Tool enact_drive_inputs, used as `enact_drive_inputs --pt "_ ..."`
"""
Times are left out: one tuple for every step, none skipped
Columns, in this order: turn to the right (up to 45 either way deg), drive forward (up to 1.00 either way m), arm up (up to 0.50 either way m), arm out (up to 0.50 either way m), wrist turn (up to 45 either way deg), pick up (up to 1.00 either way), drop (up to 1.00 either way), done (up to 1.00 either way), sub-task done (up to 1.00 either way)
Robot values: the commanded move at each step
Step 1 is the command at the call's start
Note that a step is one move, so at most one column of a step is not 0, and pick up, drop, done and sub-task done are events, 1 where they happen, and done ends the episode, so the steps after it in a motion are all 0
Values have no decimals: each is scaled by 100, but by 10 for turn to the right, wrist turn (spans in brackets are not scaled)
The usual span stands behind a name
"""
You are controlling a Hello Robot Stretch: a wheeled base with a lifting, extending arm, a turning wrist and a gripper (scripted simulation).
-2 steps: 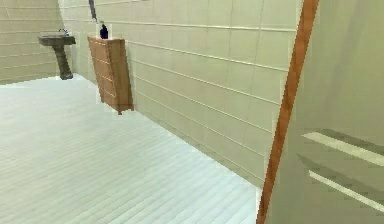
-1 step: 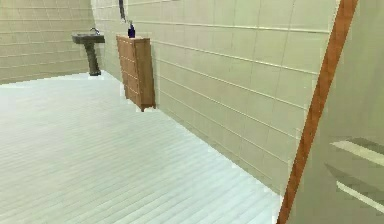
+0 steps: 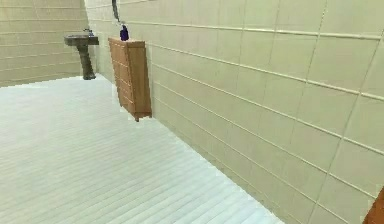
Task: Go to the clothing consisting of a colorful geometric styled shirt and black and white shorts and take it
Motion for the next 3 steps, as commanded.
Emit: enact_drive_inputs --pt "-270 0 0 0 0 0 0 0 0" --pt "0 30 0 0 0 0 0 0 0" --pt "-360 0 0 0 0 0 0 0 0"
